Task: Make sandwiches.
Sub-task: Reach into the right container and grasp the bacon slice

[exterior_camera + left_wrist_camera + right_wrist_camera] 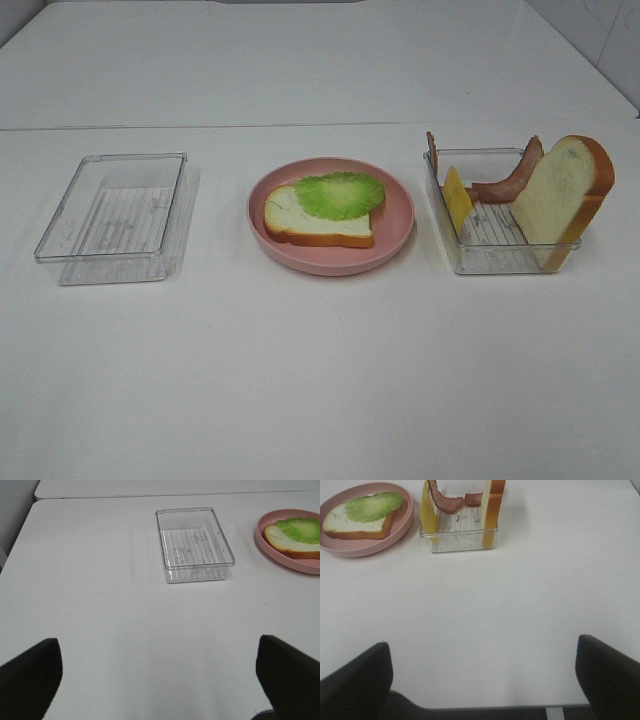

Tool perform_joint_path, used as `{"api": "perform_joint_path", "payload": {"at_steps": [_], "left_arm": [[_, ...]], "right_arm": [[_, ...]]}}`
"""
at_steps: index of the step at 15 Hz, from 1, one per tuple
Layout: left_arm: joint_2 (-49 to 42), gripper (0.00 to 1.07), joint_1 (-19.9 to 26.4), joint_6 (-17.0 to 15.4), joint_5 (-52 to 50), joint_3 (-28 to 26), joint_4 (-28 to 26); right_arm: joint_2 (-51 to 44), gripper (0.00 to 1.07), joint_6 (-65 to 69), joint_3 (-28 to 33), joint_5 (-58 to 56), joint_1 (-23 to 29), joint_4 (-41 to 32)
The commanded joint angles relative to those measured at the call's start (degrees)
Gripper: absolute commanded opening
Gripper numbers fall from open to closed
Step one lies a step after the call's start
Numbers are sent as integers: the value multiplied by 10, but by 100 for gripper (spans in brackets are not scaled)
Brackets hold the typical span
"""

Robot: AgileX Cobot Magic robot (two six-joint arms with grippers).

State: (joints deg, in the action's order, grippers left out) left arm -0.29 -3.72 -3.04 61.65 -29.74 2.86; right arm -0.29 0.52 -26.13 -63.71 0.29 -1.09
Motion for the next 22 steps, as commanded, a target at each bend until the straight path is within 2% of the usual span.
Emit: {"api": "perform_joint_path", "payload": {"at_steps": [1, 6, 9, 10, 12, 14, 15, 17, 18, 19, 20, 21, 22], "left_arm": [[-13, 98, -3, 0, -3, 1, -2], [-10, 98, -3, 0, -3, 1, -2], [-12, 98, -3, 0, -3, 1, -2], [-12, 98, -3, 0, -3, 1, -3], [-12, 98, -3, 0, -3, 1, -4], [-12, 98, -3, 0, -3, 1, -4], [-12, 98, -3, 0, -3, 1, -4], [-12, 98, -3, 0, -3, 1, -4], [-12, 98, -3, 0, -3, 1, -4], [-12, 98, -3, 0, -3, 1, -4], [-12, 98, -3, 0, -3, 1, -4], [-12, 98, -3, 0, -3, 1, -4], [-12, 98, -3, 0, -3, 1, -4]], "right_arm": [[-12, 96, -5, 1, 5, -2, 2], [-12, 96, -5, 1, 5, -2, 4], [37, 96, -5, -17, 6, -2, 1], [82, 96, -5, -40, 5, -2, -4], [262, 96, -5, -155, -19, -2, -3], [370, 96, -5, -234, -33, -2, -5], [472, 96, -5, -308, -34, -2, -2], [556, 96, -5, -380, -37, -2, 5], [616, 96, -17, -427, -48, -2, 11], [711, 96, -18, -500, -60, -2, 29], [765, 96, -18, -556, -70, -2, 33], [793, 96, -18, -586, -76, -2, 33], [894, 96, -18, -706, -99, -2, 33]]}}
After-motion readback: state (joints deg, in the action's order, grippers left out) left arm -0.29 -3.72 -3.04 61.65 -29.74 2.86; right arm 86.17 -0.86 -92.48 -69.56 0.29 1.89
